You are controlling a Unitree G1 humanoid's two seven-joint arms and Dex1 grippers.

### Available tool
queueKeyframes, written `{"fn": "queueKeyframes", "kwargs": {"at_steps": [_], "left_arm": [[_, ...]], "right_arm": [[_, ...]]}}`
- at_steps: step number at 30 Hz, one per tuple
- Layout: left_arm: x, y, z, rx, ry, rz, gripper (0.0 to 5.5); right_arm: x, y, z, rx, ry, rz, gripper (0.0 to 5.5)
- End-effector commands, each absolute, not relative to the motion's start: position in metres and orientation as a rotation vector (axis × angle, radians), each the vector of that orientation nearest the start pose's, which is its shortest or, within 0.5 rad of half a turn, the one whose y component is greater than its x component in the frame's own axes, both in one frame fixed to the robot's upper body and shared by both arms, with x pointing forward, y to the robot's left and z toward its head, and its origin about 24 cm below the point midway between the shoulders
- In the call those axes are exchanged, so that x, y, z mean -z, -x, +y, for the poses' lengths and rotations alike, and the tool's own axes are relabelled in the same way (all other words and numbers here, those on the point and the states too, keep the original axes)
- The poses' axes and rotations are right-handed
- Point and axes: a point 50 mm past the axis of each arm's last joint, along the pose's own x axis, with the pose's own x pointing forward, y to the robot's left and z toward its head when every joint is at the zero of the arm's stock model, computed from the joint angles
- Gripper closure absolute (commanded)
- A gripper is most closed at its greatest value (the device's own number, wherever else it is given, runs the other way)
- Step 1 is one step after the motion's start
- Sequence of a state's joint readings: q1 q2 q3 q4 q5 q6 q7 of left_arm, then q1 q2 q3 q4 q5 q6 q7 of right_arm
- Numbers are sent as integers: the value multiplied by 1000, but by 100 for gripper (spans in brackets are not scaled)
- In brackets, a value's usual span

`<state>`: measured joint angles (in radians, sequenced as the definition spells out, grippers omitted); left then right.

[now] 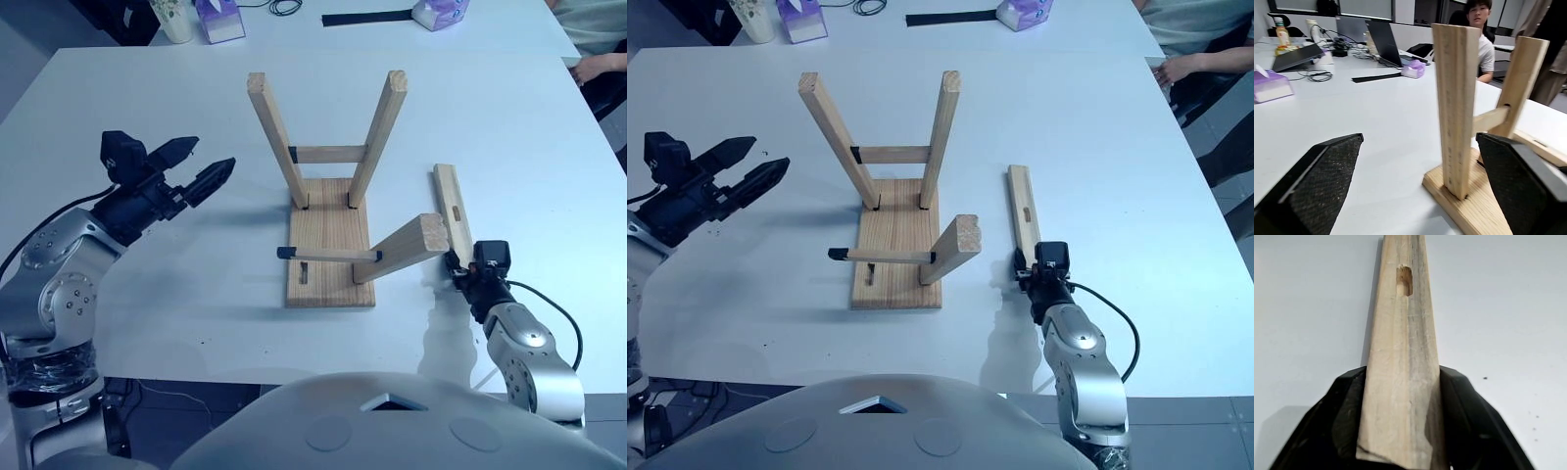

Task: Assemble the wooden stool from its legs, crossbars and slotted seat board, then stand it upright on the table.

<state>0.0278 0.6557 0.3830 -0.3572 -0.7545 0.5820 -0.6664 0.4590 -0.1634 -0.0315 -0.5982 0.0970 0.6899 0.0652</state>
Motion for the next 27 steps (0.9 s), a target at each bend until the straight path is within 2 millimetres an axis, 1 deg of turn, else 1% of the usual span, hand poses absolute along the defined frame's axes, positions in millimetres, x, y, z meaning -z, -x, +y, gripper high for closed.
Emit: {"fn": "queueKeyframes", "kwargs": {"at_steps": [1, 3, 6, 8, 9, 10, 11, 13, 14, 16, 17, 19, 21, 23, 25, 27], "left_arm": [[-156, -233, 254, 557, 31, 89, 122], [-164, -237, 254, 555, 39, 58, 122], [-185, -245, 253, 552, 35, 13, 122], [-203, -250, 251, 586, 67, -50, 122], [-214, -251, 247, 627, 92, -92, 122], [-225, -253, 240, 669, 102, -126, 122], [-235, -255, 231, 712, 101, -151, 104], [-249, -256, 215, 792, 110, -198, 83], [-257, -255, 207, 837, 128, -229, 83], [-268, -255, 190, 940, 164, -261, 103], [-271, -256, 182, 971, 161, -261, 125], [-273, -257, 171, 1019, 150, -255, 127], [-274, -258, 160, 1086, 169, -258, 127], [-273, -261, 149, 1142, 177, -254, 127], [-272, -262, 138, 1206, 194, -248, 127], [-272, -258, 129, 1296, 219, -240, 127]], "right_arm": [[-31, -159, -204, 65, 63, 511, 343], [-37, -167, -211, 79, 56, 465, 343], [-61, -190, -222, 61, 25, 314, 343], [-86, -207, -229, 12, 25, 181, 343], [-103, -217, -233, -18, 24, 108, 343], [-120, -226, -236, -51, 26, 35, 343], [-138, -233, -236, -93, 28, -38, 343], [-168, -242, -233, -185, 13, -156, 343], [-182, -245, -230, -233, 3, -203, 343], [-208, -248, -221, -360, -54, -285, 343], [-218, -247, -214, -438, -85, -309, 343], [-231, -245, -204, -589, -130, -329, 343], [-243, -240, -191, -783, -159, -321, 343], [-249, -236, -180, -978, -179, -272, 343], [-252, -234, -175, -1099, -172, -224, 343], [-255, -232, -171, -1195, -171, -188, 343]]}}
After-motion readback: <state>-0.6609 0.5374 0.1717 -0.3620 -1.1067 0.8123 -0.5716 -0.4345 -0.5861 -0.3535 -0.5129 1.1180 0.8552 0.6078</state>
